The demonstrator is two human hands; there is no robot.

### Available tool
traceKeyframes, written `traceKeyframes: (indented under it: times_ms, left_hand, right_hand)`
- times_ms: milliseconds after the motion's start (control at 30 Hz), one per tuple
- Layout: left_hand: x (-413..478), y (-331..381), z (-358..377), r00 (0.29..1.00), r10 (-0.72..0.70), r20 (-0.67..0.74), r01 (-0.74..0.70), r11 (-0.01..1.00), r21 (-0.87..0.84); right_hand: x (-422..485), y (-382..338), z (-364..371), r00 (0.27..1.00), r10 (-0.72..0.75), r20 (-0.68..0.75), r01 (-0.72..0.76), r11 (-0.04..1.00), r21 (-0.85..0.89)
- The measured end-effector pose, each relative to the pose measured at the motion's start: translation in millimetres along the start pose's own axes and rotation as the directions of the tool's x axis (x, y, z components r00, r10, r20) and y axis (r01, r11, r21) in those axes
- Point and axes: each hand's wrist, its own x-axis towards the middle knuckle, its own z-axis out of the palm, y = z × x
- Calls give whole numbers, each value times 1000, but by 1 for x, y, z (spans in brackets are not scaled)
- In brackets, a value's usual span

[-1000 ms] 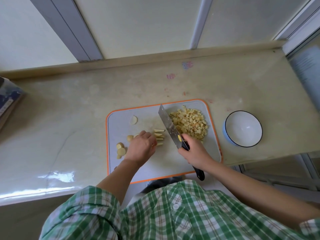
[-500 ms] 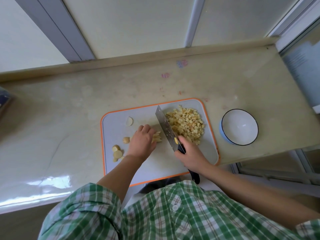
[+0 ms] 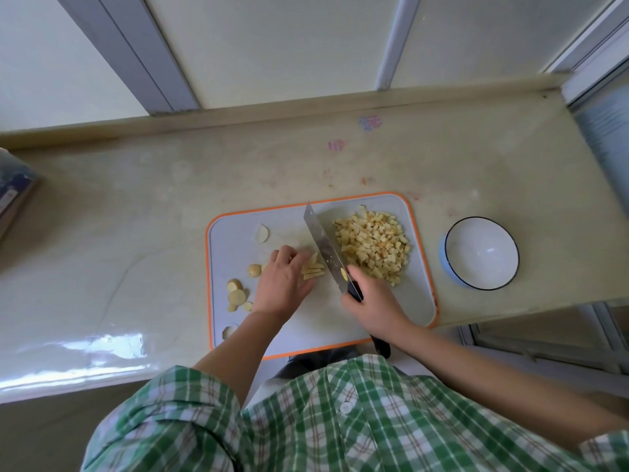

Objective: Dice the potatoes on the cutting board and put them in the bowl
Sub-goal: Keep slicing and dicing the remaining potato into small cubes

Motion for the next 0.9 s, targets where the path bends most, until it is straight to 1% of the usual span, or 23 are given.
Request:
traceKeyframes:
  times_ms: [100,233,367,500,700,800,900]
  left_hand:
    - [4,2,-1,1000,-1,23,2,1000,-30]
    - [9,2,-2,999,-21,34,23,998,-59]
    - [12,3,-4,998,3,59,0,999,-37]
    - [12,0,-5,995,44,88,-44,999,-1]
    - [8,0,-2,997,74,32,-74,997,-12]
    - [10,0,0,998,67,20,-67,998,-10]
    - [12,1,1,999,51,10,-50,998,-40]
  right_hand:
    - [-1,-2,3,1000,-20,11,20,1000,-1]
    - [-1,-4,-1,999,13,-40,-11,999,32]
    - [-4,-4,-1,998,11,-57,-9,999,33]
    - [-4,-5,3,999,18,-36,-16,998,55]
    - [-3,-18,4,996,35,-82,-26,994,105]
    - [-2,-24,5,998,26,-62,-22,998,63]
    - [-1,-29,7,998,55,-36,-54,998,23]
